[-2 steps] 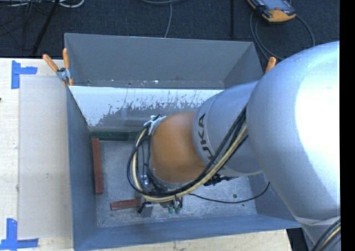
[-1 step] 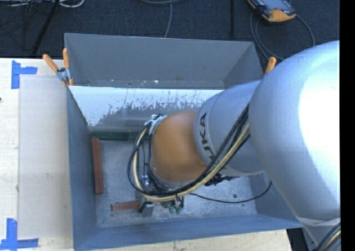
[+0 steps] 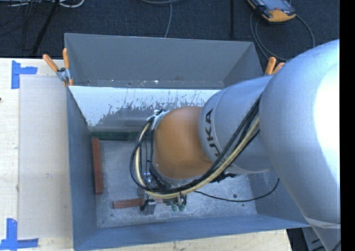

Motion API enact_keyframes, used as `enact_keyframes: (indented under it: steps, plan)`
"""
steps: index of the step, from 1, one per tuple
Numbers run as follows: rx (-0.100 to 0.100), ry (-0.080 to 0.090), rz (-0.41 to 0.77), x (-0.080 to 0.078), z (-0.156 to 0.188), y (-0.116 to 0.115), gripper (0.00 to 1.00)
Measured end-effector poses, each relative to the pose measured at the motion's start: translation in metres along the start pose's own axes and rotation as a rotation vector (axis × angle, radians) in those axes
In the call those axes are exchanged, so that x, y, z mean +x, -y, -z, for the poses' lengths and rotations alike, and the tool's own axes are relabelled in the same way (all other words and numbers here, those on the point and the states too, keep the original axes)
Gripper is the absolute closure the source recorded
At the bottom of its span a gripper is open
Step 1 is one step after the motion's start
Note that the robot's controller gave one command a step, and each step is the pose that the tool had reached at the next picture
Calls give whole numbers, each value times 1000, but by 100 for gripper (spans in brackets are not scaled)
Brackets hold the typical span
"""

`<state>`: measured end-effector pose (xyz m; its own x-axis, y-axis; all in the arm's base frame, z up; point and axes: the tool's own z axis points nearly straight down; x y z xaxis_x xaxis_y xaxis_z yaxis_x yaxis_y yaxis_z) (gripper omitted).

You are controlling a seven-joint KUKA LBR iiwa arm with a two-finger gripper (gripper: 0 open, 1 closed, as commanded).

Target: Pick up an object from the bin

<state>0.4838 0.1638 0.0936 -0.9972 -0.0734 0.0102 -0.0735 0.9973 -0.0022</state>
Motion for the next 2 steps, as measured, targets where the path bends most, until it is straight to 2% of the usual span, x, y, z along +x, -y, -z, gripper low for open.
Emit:
enact_keyframes:
  steps: [2]
  plan:
    - [-1,5,-2,-1,39,0,100]
